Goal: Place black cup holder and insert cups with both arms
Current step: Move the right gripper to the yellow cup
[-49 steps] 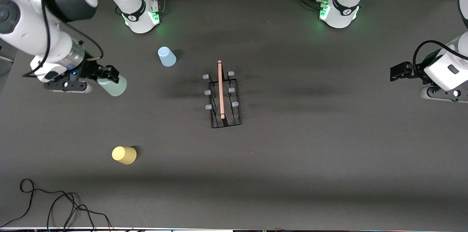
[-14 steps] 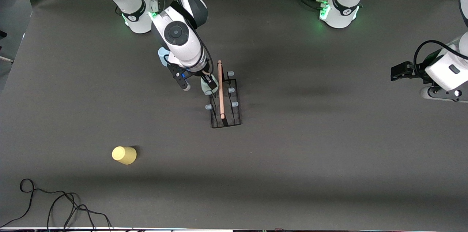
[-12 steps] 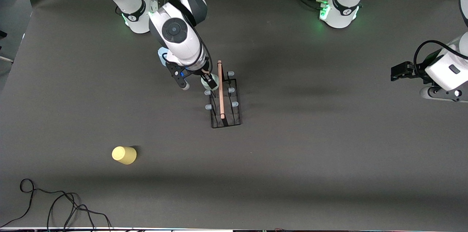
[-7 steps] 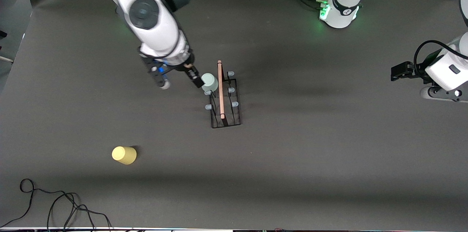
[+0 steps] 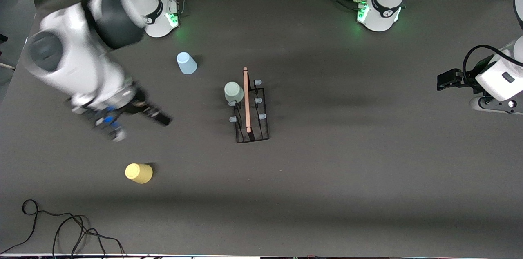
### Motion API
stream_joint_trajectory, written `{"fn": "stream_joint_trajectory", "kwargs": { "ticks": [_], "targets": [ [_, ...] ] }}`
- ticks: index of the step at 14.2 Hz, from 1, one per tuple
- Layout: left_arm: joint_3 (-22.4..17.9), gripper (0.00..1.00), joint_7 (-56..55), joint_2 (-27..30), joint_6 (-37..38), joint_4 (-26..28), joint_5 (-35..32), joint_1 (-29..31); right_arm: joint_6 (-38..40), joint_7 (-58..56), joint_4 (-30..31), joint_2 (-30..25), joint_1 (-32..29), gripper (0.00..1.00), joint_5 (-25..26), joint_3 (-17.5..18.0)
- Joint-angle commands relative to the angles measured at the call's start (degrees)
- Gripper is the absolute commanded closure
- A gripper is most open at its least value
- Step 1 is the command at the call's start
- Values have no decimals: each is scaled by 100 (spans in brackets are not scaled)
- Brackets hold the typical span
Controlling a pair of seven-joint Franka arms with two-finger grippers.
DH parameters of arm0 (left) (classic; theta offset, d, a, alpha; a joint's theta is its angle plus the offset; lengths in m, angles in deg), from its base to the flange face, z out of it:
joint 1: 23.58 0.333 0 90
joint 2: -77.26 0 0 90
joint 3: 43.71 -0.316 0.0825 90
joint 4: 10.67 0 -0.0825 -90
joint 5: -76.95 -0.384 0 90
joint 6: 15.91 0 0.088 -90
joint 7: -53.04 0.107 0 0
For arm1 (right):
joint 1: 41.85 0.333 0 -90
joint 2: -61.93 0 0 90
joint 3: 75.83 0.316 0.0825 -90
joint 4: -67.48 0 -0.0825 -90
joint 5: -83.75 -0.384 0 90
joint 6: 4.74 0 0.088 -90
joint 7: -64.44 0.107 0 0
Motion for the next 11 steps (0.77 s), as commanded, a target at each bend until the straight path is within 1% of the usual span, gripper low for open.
{"fn": "stream_joint_trajectory", "kwargs": {
  "ticks": [1, 3, 4, 5, 7, 11],
  "targets": [
    [-3, 0, 34, 102, 57, 49, -25, -3, 150, -1720, -771, 634, -705, 0, -4, 38],
    [-3, 0, 34, 102, 57, 58, -25, 6, 124, -2907, -1035, 916, -1067, 0, 83, 38],
    [-3, 0, 34, 102, 57, 49, -25, -3, 72, -3409, -1054, 1030, -1234, 0, 171, 38],
    [-3, 0, 34, 102, 57, 49, -25, -3, -51, -3657, -1063, 1179, -1314, 0, 172, 38],
    [-3, 0, 34, 102, 57, 49, -25, 6, -708, -3774, -984, 1487, -1341, 0, 189, 38],
    [-3, 0, 34, 102, 57, 49, -25, -3, -1343, -3748, -808, 2146, -1323, 0, 128, 47]
  ]
}}
